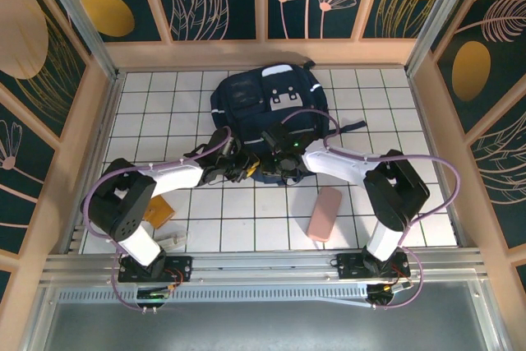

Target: Pack the student bag

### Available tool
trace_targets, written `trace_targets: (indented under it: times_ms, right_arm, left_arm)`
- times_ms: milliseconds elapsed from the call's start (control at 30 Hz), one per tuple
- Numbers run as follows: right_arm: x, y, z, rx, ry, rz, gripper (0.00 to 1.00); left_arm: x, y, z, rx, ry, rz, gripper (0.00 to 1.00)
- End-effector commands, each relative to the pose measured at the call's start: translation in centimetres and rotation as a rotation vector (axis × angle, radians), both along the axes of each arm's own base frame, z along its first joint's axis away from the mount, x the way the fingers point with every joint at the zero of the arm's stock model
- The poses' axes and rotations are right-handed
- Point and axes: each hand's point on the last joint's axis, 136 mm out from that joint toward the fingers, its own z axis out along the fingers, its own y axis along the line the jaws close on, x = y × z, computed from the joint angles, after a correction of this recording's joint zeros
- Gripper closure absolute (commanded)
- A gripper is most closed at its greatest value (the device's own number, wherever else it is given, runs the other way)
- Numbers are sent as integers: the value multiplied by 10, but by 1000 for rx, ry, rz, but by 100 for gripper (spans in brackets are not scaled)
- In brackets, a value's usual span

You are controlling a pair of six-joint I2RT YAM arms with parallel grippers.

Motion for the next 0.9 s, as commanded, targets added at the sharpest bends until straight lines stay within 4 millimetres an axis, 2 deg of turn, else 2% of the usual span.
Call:
trace_targets:
  times_ms: [0,100,167,233,367,533,633,767,867]
  right_arm:
    - [3,-11,-17,-40,18,-42,74]
    - [10,-30,-21,-186,-22,-94,75]
    - [11,-33,-22,-230,-33,-102,76]
    - [10,-31,-21,-232,-37,-97,77]
    - [9,-28,-18,-210,-34,-86,91]
    - [7,-27,-11,-193,-37,-84,100]
    - [8,-32,-5,-207,-55,-101,100]
    - [8,-42,3,-253,-83,-103,100]
    - [12,-58,14,-326,-122,-93,100]
  left_arm:
    - [-3,5,-12,-24,155,157,84]
    - [-4,8,-14,-15,151,167,96]
    - [-5,11,-16,-10,146,175,100]
    - [-5,12,-16,-14,146,183,100]
    - [-5,13,-15,-26,145,195,100]
    - [-3,13,-14,-25,138,201,100]
    - [-4,17,-17,-4,143,207,100]
    - [-4,32,-22,68,109,232,100]
    - [-2,46,-25,121,89,251,100]
